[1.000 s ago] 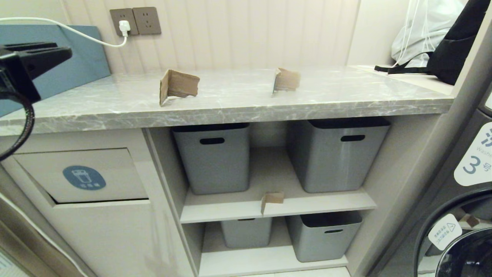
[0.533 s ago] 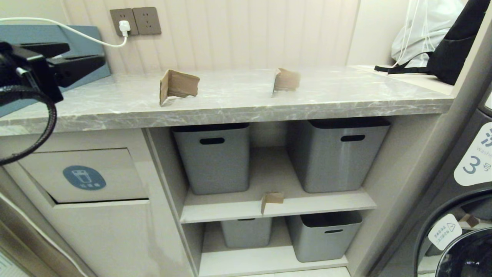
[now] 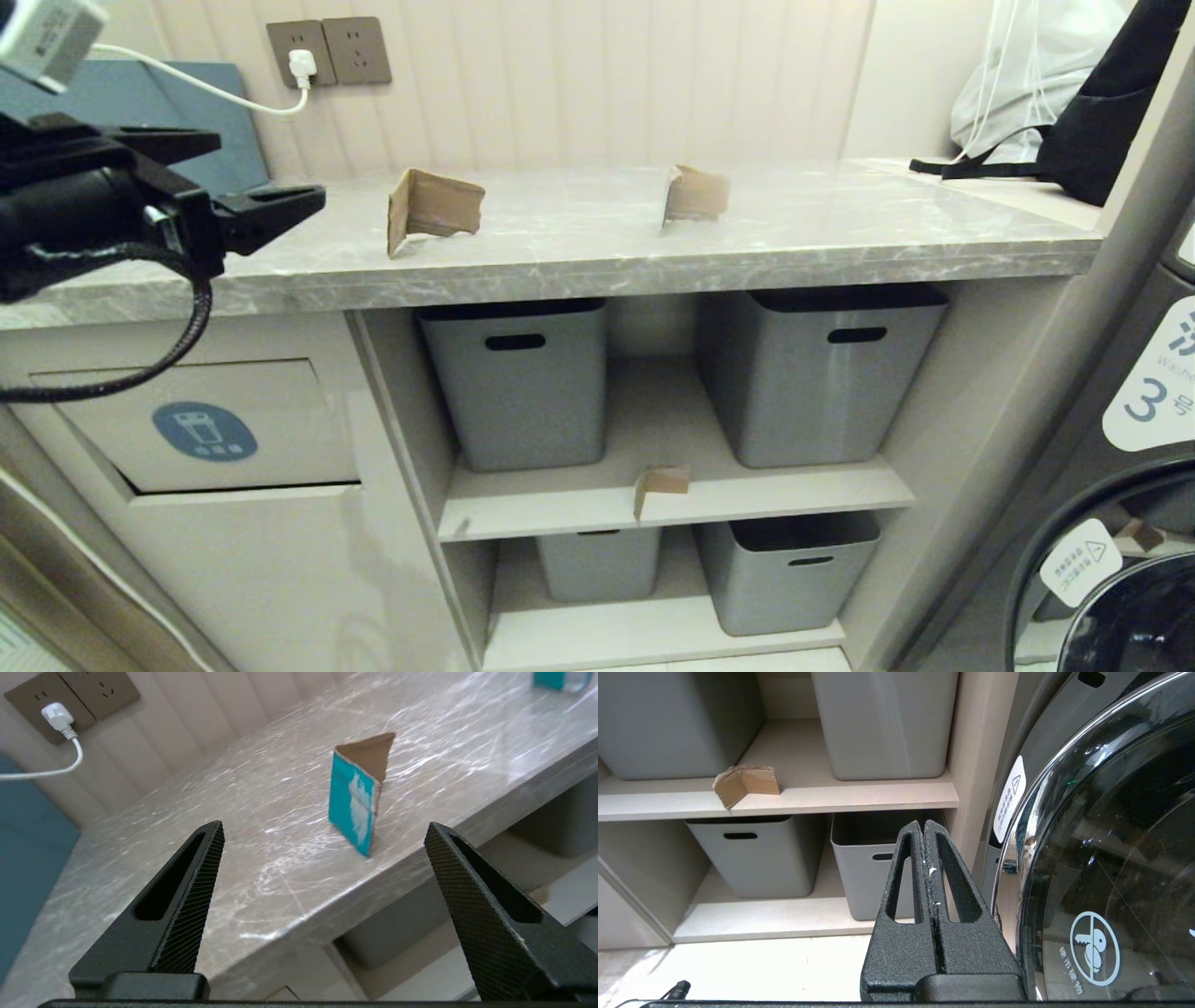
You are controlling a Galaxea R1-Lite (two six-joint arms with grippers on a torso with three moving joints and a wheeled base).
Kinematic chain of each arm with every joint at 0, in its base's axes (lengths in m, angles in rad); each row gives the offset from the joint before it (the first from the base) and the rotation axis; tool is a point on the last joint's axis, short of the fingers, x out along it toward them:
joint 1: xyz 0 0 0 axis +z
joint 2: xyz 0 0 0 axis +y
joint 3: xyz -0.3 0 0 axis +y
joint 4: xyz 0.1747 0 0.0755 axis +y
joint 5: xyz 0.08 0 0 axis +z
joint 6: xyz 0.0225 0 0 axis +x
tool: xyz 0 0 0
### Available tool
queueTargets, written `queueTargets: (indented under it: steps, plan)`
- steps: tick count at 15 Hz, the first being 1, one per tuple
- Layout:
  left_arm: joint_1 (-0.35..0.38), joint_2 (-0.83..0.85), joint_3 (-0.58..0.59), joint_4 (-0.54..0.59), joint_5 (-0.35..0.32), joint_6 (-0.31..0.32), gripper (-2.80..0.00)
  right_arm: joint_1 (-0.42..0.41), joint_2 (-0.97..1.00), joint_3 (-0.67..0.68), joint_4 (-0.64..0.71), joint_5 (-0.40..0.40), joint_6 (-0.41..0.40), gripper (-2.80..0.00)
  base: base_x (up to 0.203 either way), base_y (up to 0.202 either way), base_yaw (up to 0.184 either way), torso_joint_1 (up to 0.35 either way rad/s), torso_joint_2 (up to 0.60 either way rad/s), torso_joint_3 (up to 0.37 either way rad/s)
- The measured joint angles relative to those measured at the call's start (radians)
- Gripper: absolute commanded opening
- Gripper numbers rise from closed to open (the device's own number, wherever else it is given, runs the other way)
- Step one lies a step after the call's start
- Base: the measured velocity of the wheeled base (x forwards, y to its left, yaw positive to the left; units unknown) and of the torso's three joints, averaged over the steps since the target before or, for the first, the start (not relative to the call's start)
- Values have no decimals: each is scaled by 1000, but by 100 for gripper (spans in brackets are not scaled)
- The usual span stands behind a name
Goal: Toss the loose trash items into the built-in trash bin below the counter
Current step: Pick up the garbage
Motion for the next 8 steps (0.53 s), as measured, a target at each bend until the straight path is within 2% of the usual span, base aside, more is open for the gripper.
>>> queueTargets:
  steps: [6, 8]
  plan:
    - [-4, 98, -146, 150, 4, 114, 0, 0, 0, 0, 0, 0, 0, -280, 0, 0, 0, 0, 0, 0]
    - [-5, 118, -168, 168, 6, 120, 0, 0, 0, 0, 0, 0, 0, -280, 0, 0, 0, 0, 0, 0]
